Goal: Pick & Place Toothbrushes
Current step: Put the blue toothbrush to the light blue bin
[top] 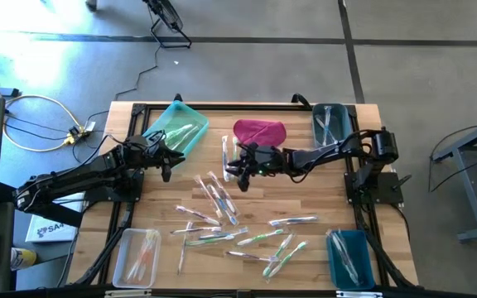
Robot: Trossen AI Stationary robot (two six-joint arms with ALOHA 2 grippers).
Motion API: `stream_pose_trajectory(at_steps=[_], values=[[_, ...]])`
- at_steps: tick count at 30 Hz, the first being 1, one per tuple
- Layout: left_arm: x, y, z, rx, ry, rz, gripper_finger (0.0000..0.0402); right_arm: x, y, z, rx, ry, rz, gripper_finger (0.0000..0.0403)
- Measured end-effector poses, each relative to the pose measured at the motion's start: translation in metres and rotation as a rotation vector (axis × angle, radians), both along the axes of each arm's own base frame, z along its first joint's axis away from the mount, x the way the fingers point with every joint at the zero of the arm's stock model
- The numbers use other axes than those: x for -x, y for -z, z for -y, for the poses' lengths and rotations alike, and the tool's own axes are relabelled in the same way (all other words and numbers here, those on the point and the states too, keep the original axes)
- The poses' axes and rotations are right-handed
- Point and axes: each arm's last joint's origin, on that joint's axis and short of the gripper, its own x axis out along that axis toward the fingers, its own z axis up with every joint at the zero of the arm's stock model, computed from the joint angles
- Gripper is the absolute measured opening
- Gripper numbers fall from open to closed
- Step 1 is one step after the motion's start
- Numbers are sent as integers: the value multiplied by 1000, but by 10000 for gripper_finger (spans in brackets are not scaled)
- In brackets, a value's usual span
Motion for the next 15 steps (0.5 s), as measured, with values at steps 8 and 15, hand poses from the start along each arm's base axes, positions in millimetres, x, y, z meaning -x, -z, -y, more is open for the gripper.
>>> stream_pose_trajectory(at_steps=[8,15], values=[[0,0,0,-21,8,-6,93,-5,-10,-1,-54,139,59,113],[-1,-2,0,-32,8,10,93,-14,-28,-2,-9,316,-38,113]])
